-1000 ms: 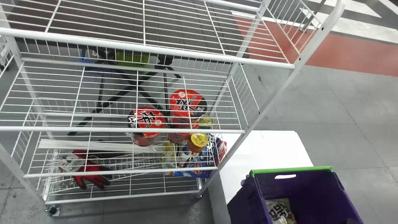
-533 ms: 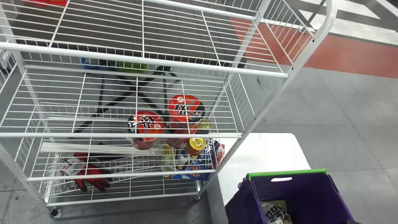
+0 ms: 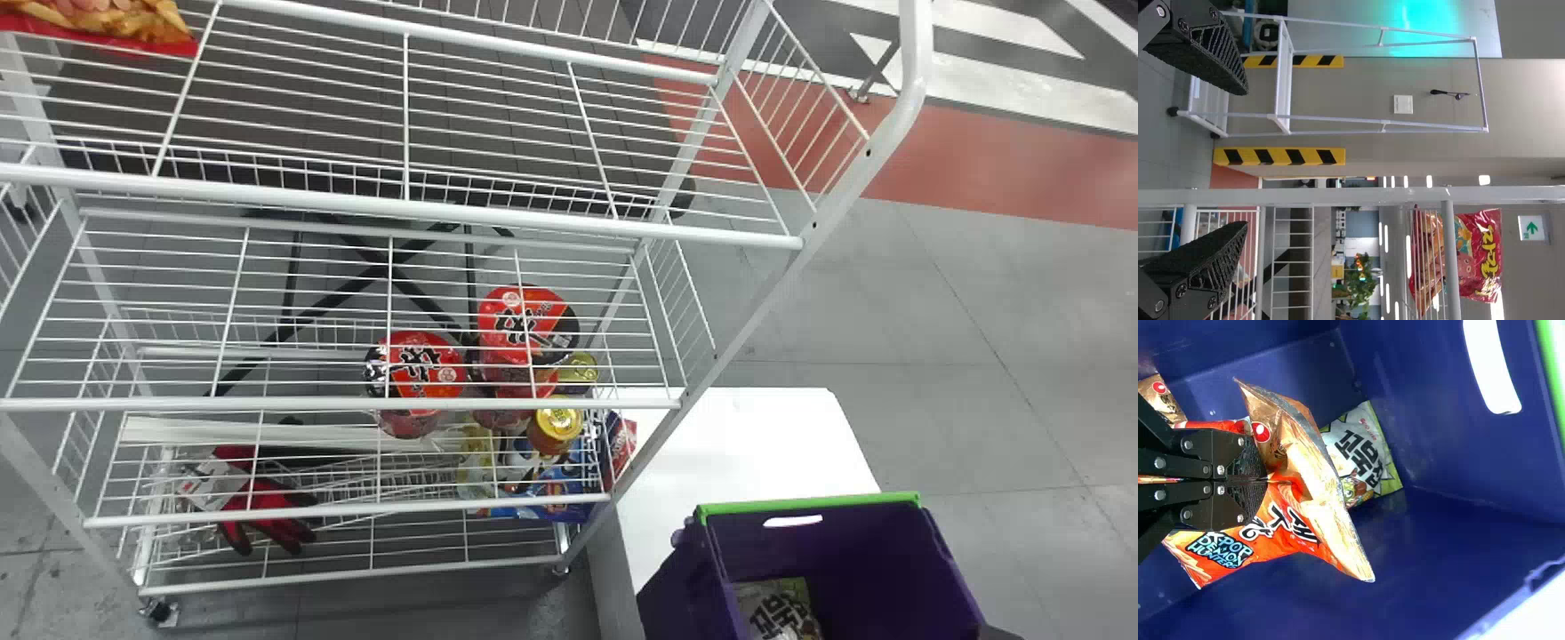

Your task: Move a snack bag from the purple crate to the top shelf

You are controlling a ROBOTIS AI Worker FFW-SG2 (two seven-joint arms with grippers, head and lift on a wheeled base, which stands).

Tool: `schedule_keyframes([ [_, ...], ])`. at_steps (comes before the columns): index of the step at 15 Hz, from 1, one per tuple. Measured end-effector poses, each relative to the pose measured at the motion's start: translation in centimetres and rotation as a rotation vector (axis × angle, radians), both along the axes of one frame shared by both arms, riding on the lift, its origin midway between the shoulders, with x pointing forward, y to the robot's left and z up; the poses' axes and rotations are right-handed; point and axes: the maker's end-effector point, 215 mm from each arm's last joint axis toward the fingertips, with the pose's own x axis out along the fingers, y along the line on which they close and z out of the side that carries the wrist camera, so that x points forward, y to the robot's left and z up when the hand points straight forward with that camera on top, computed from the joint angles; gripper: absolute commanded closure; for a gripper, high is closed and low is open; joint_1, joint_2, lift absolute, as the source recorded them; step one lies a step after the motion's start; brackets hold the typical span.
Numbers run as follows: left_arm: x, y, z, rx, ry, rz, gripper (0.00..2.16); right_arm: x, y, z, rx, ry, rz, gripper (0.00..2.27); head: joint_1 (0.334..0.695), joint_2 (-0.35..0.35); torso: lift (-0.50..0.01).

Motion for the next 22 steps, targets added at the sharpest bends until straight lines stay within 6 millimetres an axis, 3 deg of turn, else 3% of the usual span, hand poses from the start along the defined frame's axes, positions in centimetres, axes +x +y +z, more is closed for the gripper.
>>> schedule_keyframes([
  [22, 0.19, 0.01, -0.34, 0.002, 0.005, -0.002, 0.12, 0.39, -0.32, -0.27, -0.016, -0.007, 0.007, 2.25, 0.695, -0.350, -0.137],
])
